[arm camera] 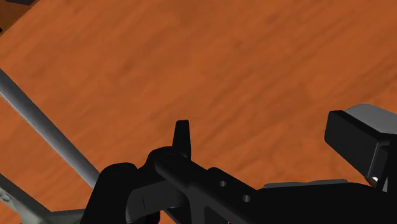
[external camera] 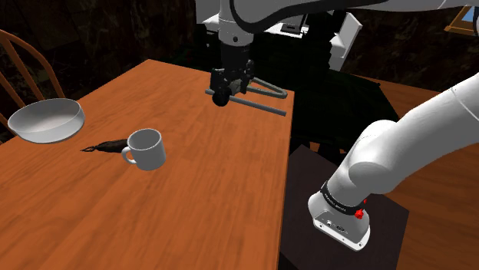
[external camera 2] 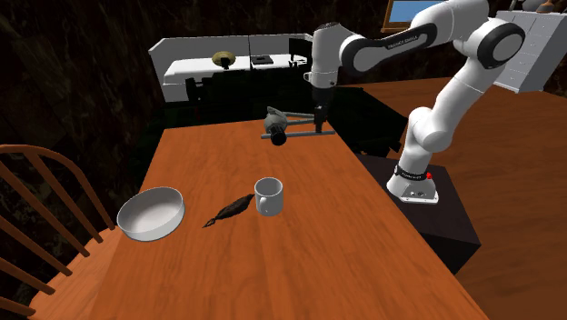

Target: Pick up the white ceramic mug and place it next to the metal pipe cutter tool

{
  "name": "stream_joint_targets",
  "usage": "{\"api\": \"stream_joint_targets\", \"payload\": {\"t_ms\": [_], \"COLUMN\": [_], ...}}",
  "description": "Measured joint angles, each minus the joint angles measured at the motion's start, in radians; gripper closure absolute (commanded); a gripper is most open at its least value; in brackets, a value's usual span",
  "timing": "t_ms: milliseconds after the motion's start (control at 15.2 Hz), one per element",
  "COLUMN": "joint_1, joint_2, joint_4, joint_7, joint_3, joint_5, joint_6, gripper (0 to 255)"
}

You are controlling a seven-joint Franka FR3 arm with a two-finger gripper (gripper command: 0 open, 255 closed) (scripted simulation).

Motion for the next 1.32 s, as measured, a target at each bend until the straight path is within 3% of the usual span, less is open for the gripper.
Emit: {"api": "stream_joint_targets", "payload": {"t_ms": [660, 1320], "joint_1": [0.044, 0.147], "joint_2": [0.339, 0.698], "joint_4": [0.214, 0.527], "joint_7": [0.185, 0.364], "joint_3": [0.115, 0.156], "joint_5": [-0.064, -0.198], "joint_6": [0.123, 0.146], "gripper": [0, 0]}}
